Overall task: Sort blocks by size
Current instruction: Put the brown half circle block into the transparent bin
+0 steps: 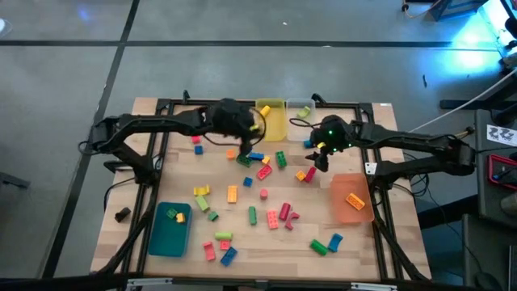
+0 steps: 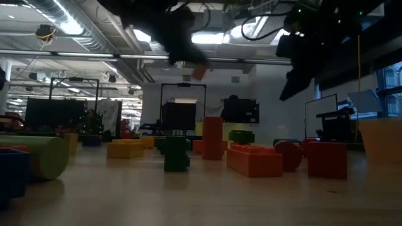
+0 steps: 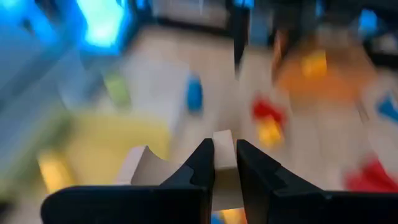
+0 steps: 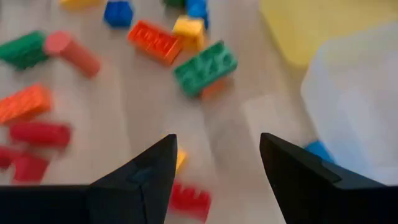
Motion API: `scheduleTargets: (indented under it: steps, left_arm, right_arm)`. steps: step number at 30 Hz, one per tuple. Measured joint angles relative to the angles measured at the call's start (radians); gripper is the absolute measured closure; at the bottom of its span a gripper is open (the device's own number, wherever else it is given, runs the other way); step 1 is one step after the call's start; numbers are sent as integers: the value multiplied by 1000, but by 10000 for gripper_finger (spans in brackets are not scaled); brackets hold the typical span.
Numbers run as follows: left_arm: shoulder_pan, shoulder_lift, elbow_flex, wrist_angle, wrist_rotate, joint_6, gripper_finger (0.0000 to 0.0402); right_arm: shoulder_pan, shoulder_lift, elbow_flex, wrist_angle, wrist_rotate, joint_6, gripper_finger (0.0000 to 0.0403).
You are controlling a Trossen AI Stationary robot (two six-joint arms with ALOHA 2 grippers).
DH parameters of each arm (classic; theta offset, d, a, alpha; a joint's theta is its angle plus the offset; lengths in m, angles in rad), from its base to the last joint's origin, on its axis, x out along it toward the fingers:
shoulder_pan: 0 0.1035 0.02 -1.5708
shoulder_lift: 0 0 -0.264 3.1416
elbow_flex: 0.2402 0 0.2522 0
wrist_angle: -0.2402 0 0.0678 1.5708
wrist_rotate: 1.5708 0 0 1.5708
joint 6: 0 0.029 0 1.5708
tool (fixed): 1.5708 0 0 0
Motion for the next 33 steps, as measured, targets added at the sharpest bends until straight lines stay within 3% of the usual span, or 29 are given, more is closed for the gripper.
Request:
scheduleTargets:
  steps: [5, 8, 13, 17, 22, 27, 33]
  left_arm:
    - [29, 104, 0, 318, -1, 24, 366]
    - [36, 152, 0, 402, 0, -27, 360]
    - [36, 166, 0, 423, 13, -168, 365]
    - [38, 161, 0, 467, 122, -333, 366]
    - [38, 159, 0, 542, 227, -463, 361]
    - [38, 159, 0, 585, 248, -500, 367]
    - [34, 158, 0, 587, 249, -509, 359]
  right_arm:
    - [0, 0, -56, 266, 94, -6, 171]
    - [0, 2, -60, 411, 120, -30, 171]
    - [0, 2, -60, 551, 133, -263, 171]
    - [0, 6, -60, 634, 153, -413, 171]
    - [0, 24, -60, 724, 124, -467, 171]
    - [1, 46, -60, 788, 13, -480, 171]
    - [1, 89, -60, 895, 6, -482, 171]
